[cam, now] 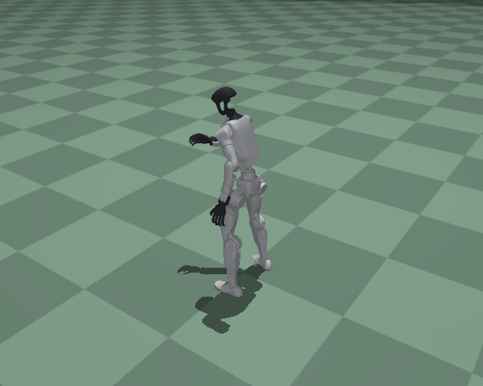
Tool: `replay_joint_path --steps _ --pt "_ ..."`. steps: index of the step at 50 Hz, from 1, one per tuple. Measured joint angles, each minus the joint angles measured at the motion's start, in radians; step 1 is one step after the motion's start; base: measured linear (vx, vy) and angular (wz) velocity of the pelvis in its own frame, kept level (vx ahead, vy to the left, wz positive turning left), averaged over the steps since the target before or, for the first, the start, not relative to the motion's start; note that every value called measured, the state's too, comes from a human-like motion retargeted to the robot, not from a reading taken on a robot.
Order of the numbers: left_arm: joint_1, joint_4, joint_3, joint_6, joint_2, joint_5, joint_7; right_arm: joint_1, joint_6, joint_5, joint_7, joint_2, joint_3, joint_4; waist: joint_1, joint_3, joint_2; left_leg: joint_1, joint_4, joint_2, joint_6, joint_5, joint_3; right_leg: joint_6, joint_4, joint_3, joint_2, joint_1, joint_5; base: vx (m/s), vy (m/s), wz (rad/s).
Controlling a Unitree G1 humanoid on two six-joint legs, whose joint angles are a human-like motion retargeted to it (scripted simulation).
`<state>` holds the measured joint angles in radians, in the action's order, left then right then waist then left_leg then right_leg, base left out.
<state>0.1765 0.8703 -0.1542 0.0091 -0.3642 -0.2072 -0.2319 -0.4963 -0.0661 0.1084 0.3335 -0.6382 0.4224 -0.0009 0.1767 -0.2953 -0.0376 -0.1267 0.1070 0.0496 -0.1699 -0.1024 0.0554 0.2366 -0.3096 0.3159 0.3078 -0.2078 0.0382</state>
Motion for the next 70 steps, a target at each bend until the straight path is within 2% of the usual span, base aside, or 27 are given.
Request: replay_joint_path --steps 6,14,17,20,24,28,33,42,47,53,58,62,68,70 --pt "-0.016 0.026 -0.02 0.0 0.024 0.095 0.01 0.012 -0.032 -0.054 -0.109 -0.077 0.007 -0.264 -0.005 0.059 0.019 0.162 -0.049 0.013 -0.011 -0.022 0.012 0.003 0.089 0.009 -0.029 0.176 0.014 0.18 0.0 -0.15" --pt "0.013 0.038 -0.043 0.001 0.026 0.226 0.042 -0.088 -0.058 -0.165 -0.138 -0.133 0.054 -0.502 -0.022 0.186 0.03 0.276 -0.098 0.029 -0.013 -0.038 0.03 -0.006 0.194 0.013 -0.065 0.307 0.022 0.14 -0.01 -0.12" --pt "0.032 0.036 -0.056 -0.009 0.015 0.187 0.026 -0.133 -0.097 -0.118 -0.186 -0.126 0.078 -0.532 -0.033 0.246 0.029 0.281 -0.098 0.033 0.014 -0.04 0.028 -0.034 0.211 0.011 -0.074 0.32 0.036 0.11 -0.02 -0.04" --pt "0.04 0.045 -0.05 -0.004 0.01 0.187 0.031 -0.173 -0.114 0.013 -0.275 -0.115 0.105 -0.546 -0.043 0.295 0.031 0.261 -0.063 0.041 0.033 -0.065 0.043 -0.053 0.169 0.017 -0.071 0.295 0.059 0.07 -0.02 -0.01" --pt "0.02 0.069 -0.046 0.012 0.009 0.189 0.047 -0.198 -0.082 0.131 -0.392 -0.094 0.154 -0.548 -0.047 0.308 0.041 0.296 -0.11 0.043 0.012 -0.043 0.03 -0.037 0.236 0.018 -0.087 0.341 0.037 0.01 -0.01 0.0" --pt "0.002 0.072 -0.041 0.023 -0.002 0.196 0.054 -0.202 -0.055 0.125 -0.449 -0.092 0.179 -0.547 -0.039 0.306 0.044 0.294 -0.099 0.047 0.013 -0.048 0.034 -0.04 0.227 0.017 -0.088 0.339 0.042 0.0 0.0 0.0" --pt "0.003 0.049 -0.025 0.025 -0.007 0.191 0.06 -0.181 -0.044 0.082 -0.461 -0.091 0.165 -0.527 -0.029 0.285 0.048 0.302 -0.1 0.051 0.009 -0.046 0.038 -0.037 0.234 0.015 -0.093 0.347 0.039 0.0 0.0 0.0" --pt "0.052 0.055 0.008 0.027 0.015 0.187 0.065 -0.14 -0.054 0.161 -0.438 -0.098 0.105 -0.482 -0.02 0.263 0.049 0.304 -0.112 0.058 0.005 -0.041 0.051 -0.033 0.254 0.008 -0.104 0.345 0.027 0.0 0.0 0.0" --pt "0.074 0.081 0.006 0.032 0.025 0.207 0.068 -0.141 -0.067 0.146 -0.412 -0.125 0.073 -0.466 -0.016 0.246 0.045 0.274 -0.079 0.061 0.021 -0.057 0.067 -0.043 0.213 0.009 -0.097 0.306 0.041 0.0 0.0 0.0" --pt "0.069 0.075 -0.012 0.026 0.035 0.204 0.084 -0.136 -0.059 0.147 -0.394 -0.139 0.045 -0.409 -0.002 0.163 0.051 0.28 -0.121 0.06 0.0 -0.026 0.056 -0.023 0.279 0.007 -0.109 0.324 0.004 -0.02 0.0 0.0" --pt "0.043 0.051 -0.017 0.018 0.035 0.14 0.072 -0.159 -0.052 0.1 -0.331 -0.133 0.049 -0.287 0.015 0.055 0.056 0.248 -0.133 0.058 -0.005 -0.008 0.055 -0.02 0.279 0.007 -0.109 0.286 -0.014 -0.11 -0.01 0.01" --pt "0.018 0.034 -0.014 -0.001 0.039 0.057 0.051 -0.211 -0.047 -0.015 -0.221 -0.121 0.089 -0.113 0.03 -0.034 0.06 0.182 -0.144 0.056 -0.006 0.02 0.052 -0.023 0.266 0.004 -0.105 0.208 -0.036 -0.2 -0.01 0.03" --pt "-0.003 -0.026 -0.036 -0.039 0.052 -0.099 -0.006 -0.372 -0.004 -0.18 0.007 -0.065 0.196 0.292 0.034 -0.196 0.08 0.014 -0.154 0.049 -0.014 0.079 0.04 -0.032 0.228 0.005 -0.092 0.022 -0.08 -0.28 -0.01 0.14" --pt "0.027 -0.073 -0.065 -0.055 0.048 -0.149 -0.031 -0.425 0.012 -0.192 0.072 -0.037 0.223 0.445 0.028 -0.225 0.086 -0.111 -0.086 0.048 0.0 0.067 0.043 -0.048 0.149 0.016 -0.072 -0.104 -0.071 -0.3 -0.02 0.38"
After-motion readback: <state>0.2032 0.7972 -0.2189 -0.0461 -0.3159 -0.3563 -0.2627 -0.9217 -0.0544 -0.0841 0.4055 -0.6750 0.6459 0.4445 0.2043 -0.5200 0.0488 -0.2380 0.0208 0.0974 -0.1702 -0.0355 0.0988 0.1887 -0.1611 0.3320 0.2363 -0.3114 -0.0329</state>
